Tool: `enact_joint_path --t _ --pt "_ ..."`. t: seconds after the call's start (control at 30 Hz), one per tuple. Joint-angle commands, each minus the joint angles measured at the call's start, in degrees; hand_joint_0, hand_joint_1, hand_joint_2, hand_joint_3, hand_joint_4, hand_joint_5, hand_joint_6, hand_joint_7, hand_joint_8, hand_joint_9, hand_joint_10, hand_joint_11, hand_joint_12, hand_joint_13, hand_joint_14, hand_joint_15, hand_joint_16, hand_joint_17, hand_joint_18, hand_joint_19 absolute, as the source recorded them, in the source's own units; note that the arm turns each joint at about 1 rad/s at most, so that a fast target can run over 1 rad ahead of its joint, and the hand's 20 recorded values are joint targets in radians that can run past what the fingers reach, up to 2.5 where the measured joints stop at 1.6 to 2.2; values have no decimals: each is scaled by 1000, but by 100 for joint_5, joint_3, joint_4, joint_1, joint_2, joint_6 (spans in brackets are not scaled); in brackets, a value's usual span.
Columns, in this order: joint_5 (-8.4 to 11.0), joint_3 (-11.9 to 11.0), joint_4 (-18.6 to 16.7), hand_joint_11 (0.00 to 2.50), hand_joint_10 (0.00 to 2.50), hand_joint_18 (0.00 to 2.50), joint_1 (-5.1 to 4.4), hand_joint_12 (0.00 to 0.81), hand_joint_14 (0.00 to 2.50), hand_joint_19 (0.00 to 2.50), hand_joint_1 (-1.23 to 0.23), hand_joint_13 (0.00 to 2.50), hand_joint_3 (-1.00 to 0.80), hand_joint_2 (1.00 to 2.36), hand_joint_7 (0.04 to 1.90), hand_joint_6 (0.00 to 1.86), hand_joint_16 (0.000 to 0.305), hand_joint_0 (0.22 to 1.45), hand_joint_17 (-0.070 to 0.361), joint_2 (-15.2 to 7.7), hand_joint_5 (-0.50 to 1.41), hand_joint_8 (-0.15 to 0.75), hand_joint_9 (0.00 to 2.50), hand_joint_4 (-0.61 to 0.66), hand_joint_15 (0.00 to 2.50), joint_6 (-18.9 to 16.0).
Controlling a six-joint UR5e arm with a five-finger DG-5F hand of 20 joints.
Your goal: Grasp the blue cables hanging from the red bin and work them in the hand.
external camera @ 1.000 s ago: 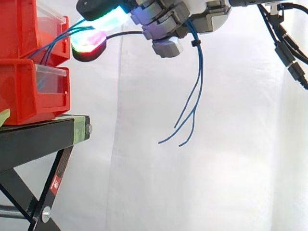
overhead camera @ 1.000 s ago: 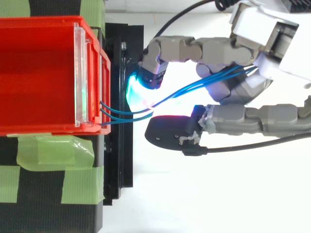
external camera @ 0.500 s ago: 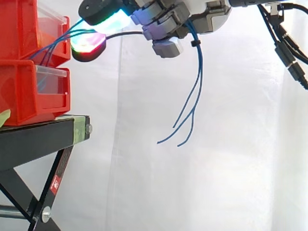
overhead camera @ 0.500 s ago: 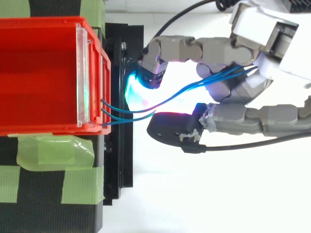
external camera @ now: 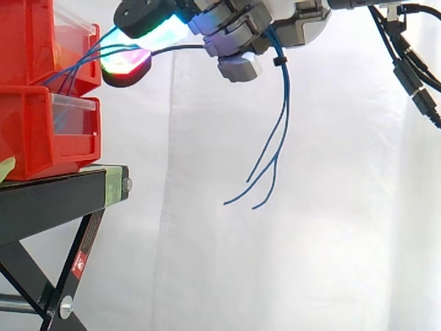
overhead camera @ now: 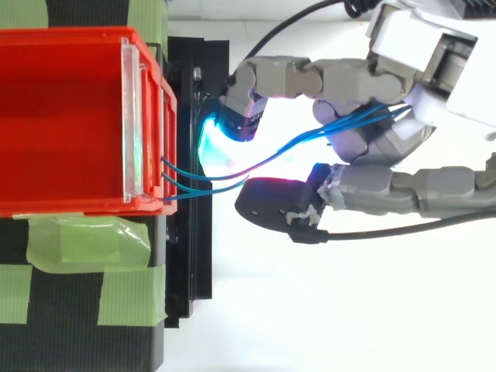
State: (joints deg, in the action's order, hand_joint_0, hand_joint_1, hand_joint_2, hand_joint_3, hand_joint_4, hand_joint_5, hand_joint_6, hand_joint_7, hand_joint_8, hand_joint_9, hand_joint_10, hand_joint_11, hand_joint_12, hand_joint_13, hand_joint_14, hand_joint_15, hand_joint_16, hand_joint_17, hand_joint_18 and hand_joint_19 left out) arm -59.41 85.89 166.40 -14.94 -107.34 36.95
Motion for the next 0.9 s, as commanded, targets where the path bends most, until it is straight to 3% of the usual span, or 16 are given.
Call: enact_joint_path --t 0.0,0.43,0.67,0.7,0.8,0.87 --pt "0 -2 -2 2500 2500 1341 0 411 2500 1126 -690 1278 590 1401 1158 16 41 1260 93 2 501 277 1053 113 1824 -4" --pt "0 -2 -2 2500 2500 1341 0 411 2500 1126 -687 1278 612 1352 1181 17 41 1292 93 2 538 277 1053 95 1824 -13" --pt "9 -2 7 2500 2500 1341 -9 411 2500 1126 -676 1278 499 1356 1218 16 41 1244 93 2 544 277 1053 139 1824 -22" --pt "9 -2 7 2500 2500 1341 0 411 2500 1126 -679 1278 605 1101 1225 16 41 1292 93 2 526 277 1053 152 1824 -22" --pt "18 -2 7 2500 2500 1341 0 411 2500 1126 -683 1278 529 1123 1243 14 41 1152 93 2 469 277 1053 228 1824 -22" --pt "18 -2 7 2500 2500 1341 0 411 2500 1126 -701 1278 331 1328 1251 12 41 960 93 2 456 277 1053 296 1824 -22"
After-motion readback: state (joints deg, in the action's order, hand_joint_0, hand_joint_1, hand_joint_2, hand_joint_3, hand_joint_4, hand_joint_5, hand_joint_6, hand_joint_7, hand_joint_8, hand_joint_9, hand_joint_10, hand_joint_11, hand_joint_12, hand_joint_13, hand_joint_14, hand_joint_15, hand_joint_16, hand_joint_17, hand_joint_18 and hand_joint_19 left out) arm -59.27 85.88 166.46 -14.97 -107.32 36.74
